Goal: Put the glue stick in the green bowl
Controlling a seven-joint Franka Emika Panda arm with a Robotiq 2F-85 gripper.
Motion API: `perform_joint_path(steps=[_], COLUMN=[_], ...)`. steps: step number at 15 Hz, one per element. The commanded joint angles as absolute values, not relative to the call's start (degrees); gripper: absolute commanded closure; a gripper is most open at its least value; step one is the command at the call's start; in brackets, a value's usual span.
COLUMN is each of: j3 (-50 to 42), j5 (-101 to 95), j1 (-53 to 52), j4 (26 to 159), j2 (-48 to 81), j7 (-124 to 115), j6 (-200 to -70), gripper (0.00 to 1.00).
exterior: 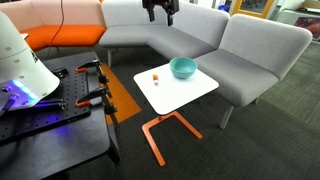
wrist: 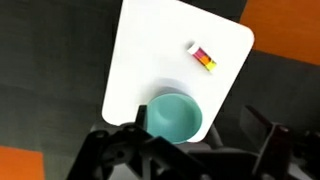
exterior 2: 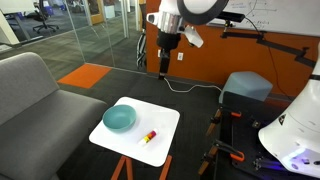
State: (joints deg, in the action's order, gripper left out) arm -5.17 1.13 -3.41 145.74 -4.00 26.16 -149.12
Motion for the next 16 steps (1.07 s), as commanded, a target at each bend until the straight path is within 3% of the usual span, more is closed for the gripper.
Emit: perform_joint_path(steps=[1,12,16], j3=[-2.2,8.3,7.3], j5=[3.7,-9.4,-15.9], j1=[-4.1,1.9,-1.3], j4=[146.3,138.3,133.5], j2=[2.5,29.6,35.8], j7=[35.6,35.0,33.0], j6=[-157.5,-167.6,-167.3], gripper=[0.0,0.0,0.0])
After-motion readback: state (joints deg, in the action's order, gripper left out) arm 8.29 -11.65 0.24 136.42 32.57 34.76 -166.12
